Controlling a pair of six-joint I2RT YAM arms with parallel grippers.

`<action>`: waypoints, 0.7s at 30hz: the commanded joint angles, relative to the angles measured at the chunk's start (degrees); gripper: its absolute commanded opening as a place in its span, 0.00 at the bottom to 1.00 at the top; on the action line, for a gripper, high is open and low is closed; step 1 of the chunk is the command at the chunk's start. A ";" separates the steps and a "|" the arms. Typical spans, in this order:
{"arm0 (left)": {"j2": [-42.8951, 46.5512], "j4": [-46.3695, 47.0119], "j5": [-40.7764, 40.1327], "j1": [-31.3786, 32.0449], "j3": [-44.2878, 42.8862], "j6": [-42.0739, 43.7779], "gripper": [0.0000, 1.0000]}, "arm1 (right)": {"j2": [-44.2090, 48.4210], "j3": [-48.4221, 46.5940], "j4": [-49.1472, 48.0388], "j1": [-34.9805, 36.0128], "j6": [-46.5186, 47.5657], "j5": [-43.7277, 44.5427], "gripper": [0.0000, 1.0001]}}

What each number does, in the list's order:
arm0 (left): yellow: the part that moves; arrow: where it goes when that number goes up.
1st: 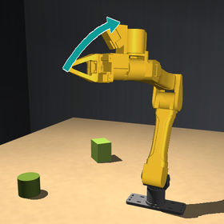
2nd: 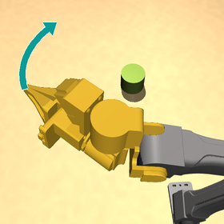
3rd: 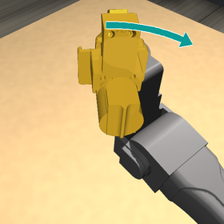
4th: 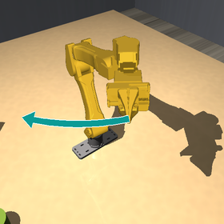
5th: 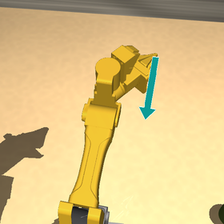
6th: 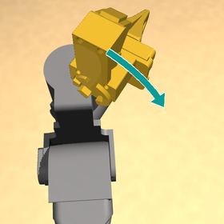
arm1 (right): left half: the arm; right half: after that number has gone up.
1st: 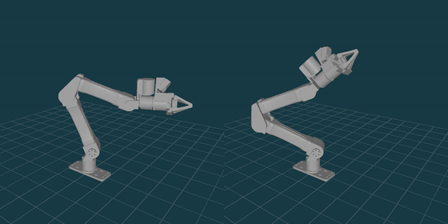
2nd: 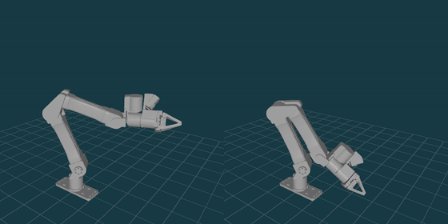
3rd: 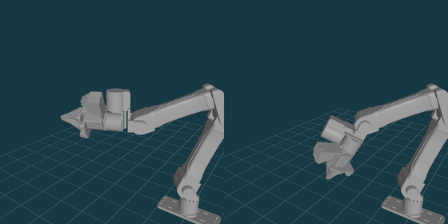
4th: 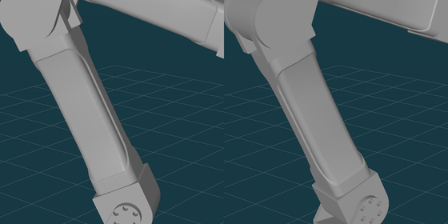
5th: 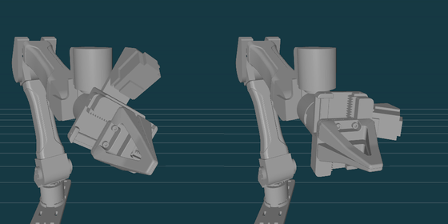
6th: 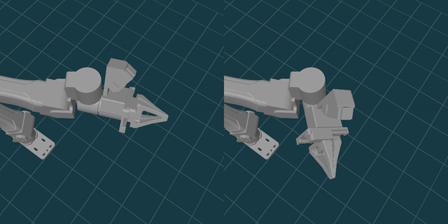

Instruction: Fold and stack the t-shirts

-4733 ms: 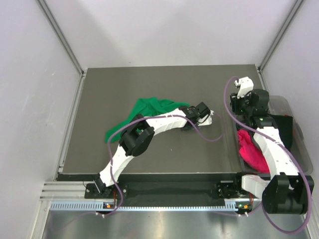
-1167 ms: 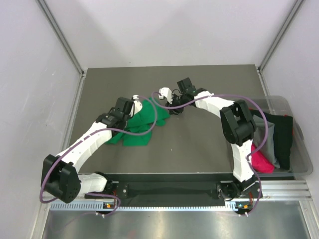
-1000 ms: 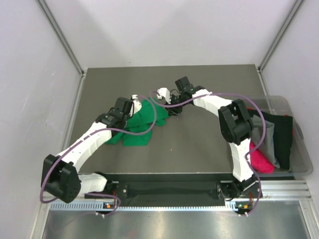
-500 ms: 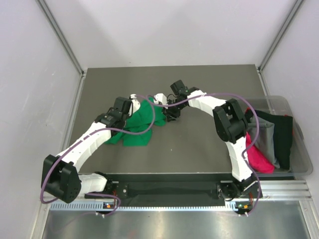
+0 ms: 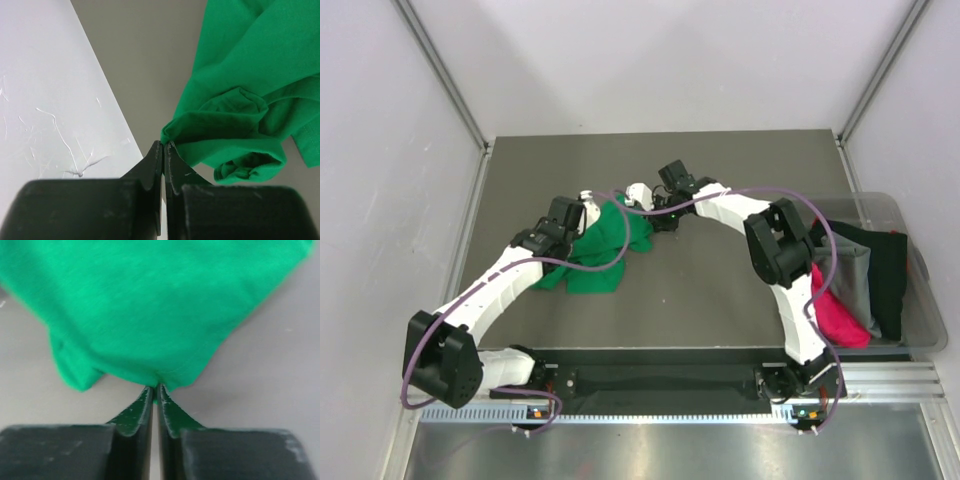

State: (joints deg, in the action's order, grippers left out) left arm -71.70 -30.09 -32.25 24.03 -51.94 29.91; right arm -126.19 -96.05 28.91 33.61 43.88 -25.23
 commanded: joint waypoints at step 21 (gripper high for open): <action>5.61 3.90 4.12 -0.30 -29.78 6.91 0.00 | 45.50 9.66 -11.33 -3.46 -1.52 24.88 0.00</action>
State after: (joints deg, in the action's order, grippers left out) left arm -66.59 -29.58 -29.08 24.01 -75.05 33.41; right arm -82.00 -83.92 15.05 31.29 41.15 -4.03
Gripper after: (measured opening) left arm 0.020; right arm 0.010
